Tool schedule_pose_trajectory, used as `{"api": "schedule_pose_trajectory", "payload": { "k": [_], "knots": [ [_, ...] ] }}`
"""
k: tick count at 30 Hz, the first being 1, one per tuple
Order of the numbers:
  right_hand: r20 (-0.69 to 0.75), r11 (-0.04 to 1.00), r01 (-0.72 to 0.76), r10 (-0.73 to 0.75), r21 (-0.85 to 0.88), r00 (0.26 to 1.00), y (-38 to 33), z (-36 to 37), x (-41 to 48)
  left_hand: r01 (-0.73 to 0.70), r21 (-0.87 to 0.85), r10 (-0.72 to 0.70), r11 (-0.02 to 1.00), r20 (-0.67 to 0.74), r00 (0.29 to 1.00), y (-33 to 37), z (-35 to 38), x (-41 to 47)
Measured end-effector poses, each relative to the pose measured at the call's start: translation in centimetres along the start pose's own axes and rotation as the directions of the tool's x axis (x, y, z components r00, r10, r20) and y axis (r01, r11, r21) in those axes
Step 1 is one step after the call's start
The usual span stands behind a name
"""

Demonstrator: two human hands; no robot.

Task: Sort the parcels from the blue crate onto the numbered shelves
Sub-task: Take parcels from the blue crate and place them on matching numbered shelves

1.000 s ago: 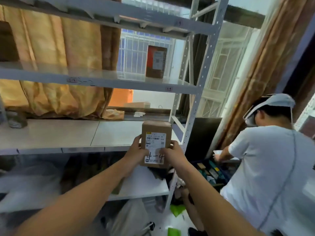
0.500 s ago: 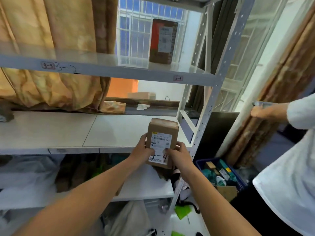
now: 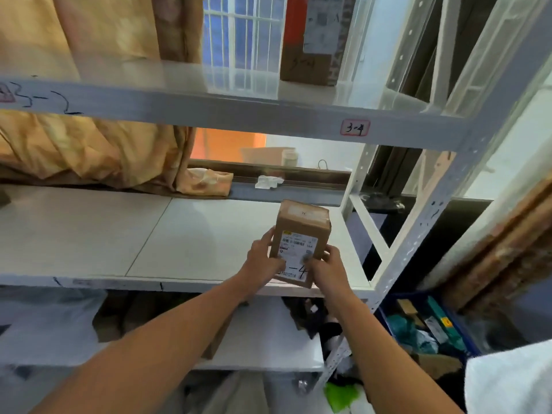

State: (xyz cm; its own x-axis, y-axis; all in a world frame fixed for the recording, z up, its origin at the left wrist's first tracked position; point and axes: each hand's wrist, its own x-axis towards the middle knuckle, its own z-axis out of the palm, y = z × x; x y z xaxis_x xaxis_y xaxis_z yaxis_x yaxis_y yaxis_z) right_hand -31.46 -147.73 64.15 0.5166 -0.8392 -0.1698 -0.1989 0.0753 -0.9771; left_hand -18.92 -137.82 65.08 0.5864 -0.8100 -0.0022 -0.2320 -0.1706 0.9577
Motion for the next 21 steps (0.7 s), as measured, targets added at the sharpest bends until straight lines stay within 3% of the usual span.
{"api": "schedule_pose_trajectory", "payload": {
  "k": [6, 21],
  "knots": [
    [0.083, 1.000, 0.018, -0.017, -0.009, 0.996, 0.7, 0.5, 9.8, 0.057, -0.157, -0.065, 0.986, -0.050, 0.997, -2.5, 1.9, 9.1],
    [0.112, 0.997, 0.044, -0.051, 0.069, 0.992, 3.4, 7.3, 29.1, 0.052, -0.194, -0.086, 0.980, -0.170, 0.982, -9.4, 1.0, 27.1]
  ]
}}
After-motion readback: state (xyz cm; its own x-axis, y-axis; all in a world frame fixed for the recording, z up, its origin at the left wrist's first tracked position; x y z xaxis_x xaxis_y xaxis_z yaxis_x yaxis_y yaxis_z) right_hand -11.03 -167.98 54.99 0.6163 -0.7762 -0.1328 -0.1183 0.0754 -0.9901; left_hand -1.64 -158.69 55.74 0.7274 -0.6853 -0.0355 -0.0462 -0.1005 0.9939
